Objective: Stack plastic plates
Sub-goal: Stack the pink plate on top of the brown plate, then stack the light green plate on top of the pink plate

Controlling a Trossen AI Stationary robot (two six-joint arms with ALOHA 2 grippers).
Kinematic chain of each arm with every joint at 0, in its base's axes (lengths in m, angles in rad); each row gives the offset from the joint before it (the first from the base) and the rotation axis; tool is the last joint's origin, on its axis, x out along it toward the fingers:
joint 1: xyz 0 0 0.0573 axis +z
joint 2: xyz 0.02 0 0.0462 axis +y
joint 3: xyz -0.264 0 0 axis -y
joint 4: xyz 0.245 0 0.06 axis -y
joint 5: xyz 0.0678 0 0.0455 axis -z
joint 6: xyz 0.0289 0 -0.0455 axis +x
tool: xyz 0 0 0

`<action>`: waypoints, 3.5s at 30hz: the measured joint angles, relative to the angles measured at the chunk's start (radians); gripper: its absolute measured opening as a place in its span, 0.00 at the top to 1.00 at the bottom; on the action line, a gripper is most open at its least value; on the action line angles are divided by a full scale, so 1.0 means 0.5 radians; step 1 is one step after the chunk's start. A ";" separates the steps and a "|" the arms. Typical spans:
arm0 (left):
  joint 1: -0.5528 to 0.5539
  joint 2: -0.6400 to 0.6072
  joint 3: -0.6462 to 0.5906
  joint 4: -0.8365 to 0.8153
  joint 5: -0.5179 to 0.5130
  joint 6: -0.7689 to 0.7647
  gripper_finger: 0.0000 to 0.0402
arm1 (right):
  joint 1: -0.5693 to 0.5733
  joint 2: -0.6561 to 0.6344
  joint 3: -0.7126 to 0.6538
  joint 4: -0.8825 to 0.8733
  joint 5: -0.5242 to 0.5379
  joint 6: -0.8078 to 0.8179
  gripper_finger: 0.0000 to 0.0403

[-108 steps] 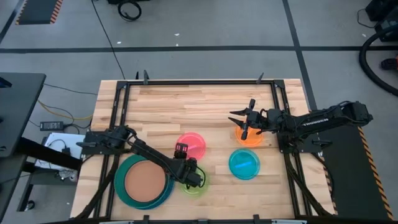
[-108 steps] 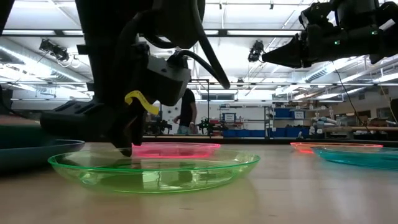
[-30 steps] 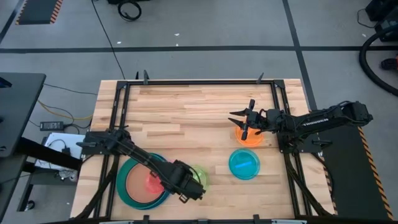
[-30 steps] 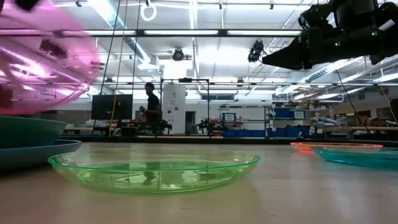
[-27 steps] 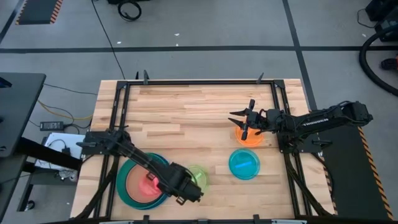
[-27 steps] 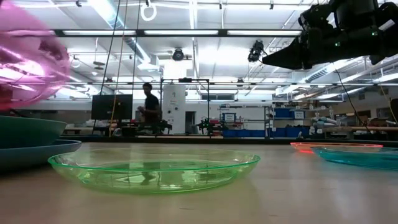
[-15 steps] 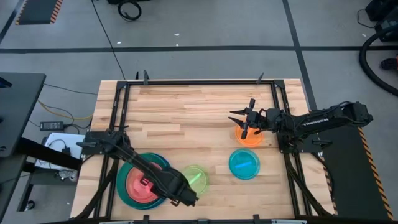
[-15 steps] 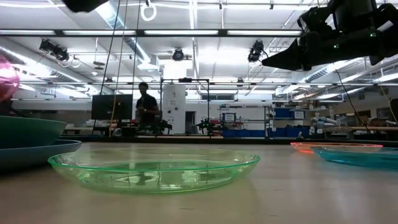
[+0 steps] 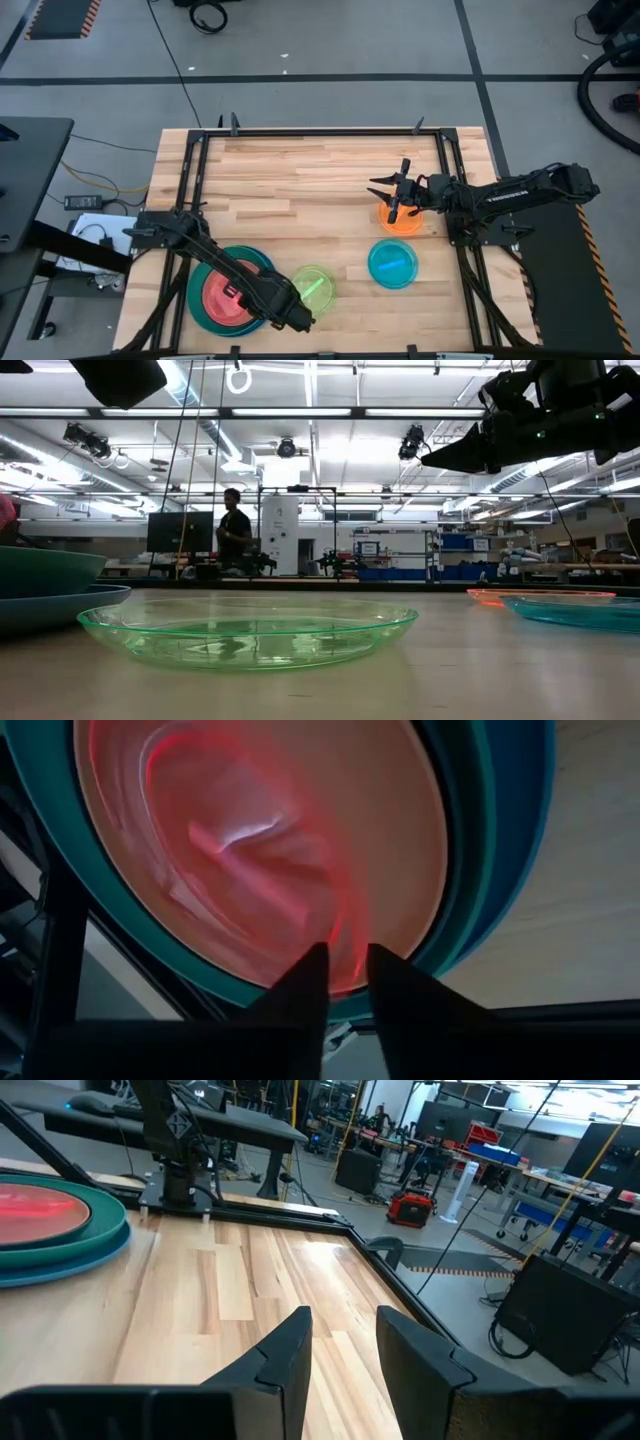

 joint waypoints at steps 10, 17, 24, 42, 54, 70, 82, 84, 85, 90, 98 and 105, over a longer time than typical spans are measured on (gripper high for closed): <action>0.060 0.001 0.195 0.131 -0.126 0.575 0.62 | 0.000 0.000 -0.001 0.005 0.000 0.000 0.69; 0.018 0.013 0.232 0.520 -0.554 1.125 0.64 | 0.000 0.000 -0.001 0.005 -0.001 0.000 0.69; -0.055 0.150 0.232 0.745 -0.703 1.516 0.65 | 0.000 0.000 -0.001 0.003 -0.001 0.000 0.69; -0.098 0.278 0.236 0.904 -1.010 1.850 0.65 | 0.000 -0.001 0.000 -0.046 -0.001 0.035 0.69; -0.119 0.364 0.365 0.812 -1.039 2.002 0.65 | 0.001 0.000 -0.001 -0.117 -0.001 0.103 0.69; -0.215 0.455 0.361 0.645 -1.198 2.120 0.65 | 0.002 -0.001 0.000 -0.117 -0.001 0.120 0.69; -0.221 0.497 0.360 0.608 -1.292 2.212 0.65 | 0.002 -0.001 0.000 -0.111 -0.001 0.120 0.69; -0.223 0.497 0.360 0.616 -1.292 2.212 0.65 | 0.002 -0.001 0.000 -0.110 -0.001 0.120 0.69; -0.223 0.497 0.360 0.617 -1.292 2.212 0.65 | 0.002 -0.001 -0.001 -0.111 -0.001 0.120 0.69; -0.224 0.497 0.360 0.632 -1.292 2.213 0.68 | 0.002 0.000 0.000 -0.111 -0.001 0.120 0.69; -0.219 0.497 0.360 0.649 -1.269 2.218 0.91 | 0.002 -0.001 -0.001 -0.111 -0.001 0.120 0.69; -0.210 0.497 0.360 0.647 -1.265 2.246 0.98 | 0.002 -0.001 -0.001 -0.112 -0.001 0.120 0.69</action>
